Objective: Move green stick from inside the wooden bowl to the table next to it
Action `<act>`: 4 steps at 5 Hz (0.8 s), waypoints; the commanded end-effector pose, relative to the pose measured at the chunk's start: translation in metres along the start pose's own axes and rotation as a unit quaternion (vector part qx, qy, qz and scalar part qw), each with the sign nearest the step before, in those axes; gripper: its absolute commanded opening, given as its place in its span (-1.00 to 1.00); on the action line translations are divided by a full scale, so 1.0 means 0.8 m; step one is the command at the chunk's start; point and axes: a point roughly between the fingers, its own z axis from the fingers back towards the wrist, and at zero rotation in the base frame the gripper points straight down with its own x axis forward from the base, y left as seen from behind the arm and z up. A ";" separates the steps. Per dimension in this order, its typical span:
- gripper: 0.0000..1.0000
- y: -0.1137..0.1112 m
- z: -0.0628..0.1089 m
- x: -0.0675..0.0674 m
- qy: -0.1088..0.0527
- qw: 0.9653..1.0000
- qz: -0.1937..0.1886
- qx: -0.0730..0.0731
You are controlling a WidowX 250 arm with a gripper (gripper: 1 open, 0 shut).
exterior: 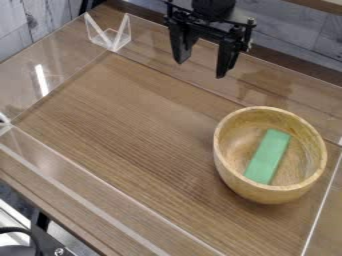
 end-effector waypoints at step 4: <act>1.00 -0.105 -0.053 -0.035 0.026 0.998 -0.053 -0.024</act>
